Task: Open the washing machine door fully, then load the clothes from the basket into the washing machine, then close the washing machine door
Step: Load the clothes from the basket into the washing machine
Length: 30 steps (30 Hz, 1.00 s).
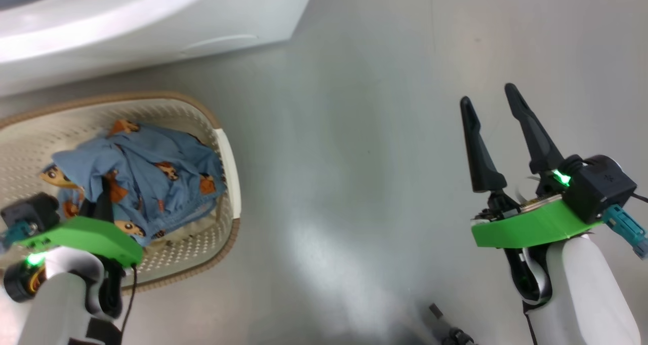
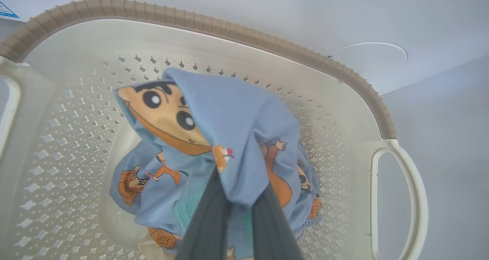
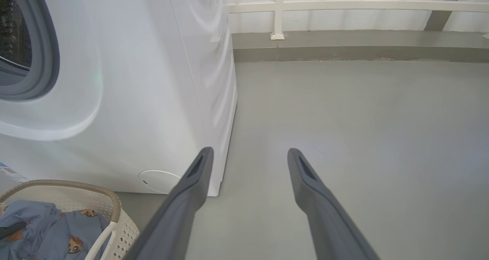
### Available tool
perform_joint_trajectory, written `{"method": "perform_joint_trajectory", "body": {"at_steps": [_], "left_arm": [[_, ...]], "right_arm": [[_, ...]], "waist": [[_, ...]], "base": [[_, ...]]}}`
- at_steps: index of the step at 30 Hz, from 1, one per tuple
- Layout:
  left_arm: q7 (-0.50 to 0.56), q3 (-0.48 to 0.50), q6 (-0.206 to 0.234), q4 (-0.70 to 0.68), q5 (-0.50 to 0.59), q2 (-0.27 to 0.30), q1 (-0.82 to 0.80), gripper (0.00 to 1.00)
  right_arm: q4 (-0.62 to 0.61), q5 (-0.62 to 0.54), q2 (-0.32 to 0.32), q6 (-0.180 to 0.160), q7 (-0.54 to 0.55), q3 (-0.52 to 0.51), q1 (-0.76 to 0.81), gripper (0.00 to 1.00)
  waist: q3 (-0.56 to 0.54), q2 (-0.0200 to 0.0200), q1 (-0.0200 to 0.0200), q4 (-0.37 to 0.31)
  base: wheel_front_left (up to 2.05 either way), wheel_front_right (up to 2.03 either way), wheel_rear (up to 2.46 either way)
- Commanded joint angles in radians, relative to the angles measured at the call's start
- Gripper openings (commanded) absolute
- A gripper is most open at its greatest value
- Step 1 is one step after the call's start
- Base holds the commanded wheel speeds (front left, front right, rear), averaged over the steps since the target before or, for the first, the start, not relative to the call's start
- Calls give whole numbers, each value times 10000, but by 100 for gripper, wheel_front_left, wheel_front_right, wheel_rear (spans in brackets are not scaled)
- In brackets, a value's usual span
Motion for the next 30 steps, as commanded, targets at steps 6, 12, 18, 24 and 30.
{"method": "perform_joint_trajectory", "body": {"at_steps": [6, 12, 18, 24, 30], "left_arm": [[-555, 104, 19, -1028, -98, -106, 1251, 0], [-799, 76, 173, -1733, -142, -354, 2111, 0], [-965, 8, 318, -2374, -118, -547, 2826, 0], [-1046, -192, 509, -3081, -57, -711, 3615, 0], [-1095, -248, 675, -3805, 148, -769, 4385, 0]], "right_arm": [[-143, -91, -224, 16, -48, -120, 831, 100], [-43, -79, -346, 16, -48, -321, 1254, 100], [58, -55, -415, 16, -48, -524, 1686, 100], [142, 13, -490, 16, -48, -696, 2212, 100], [168, 74, -566, 16, -48, -777, 2622, 100]], "waist": [[-1323, 0, 0, 519], [-2279, 0, 0, 707], [-3147, 0, 0, 878], [-4073, 0, 0, 1074], [-4756, 0, 0, 1176]], "base": [[0, 0, 0], [0, 0, 0], [0, 0, 0], [0, 0, 0], [0, 0, 0]]}}
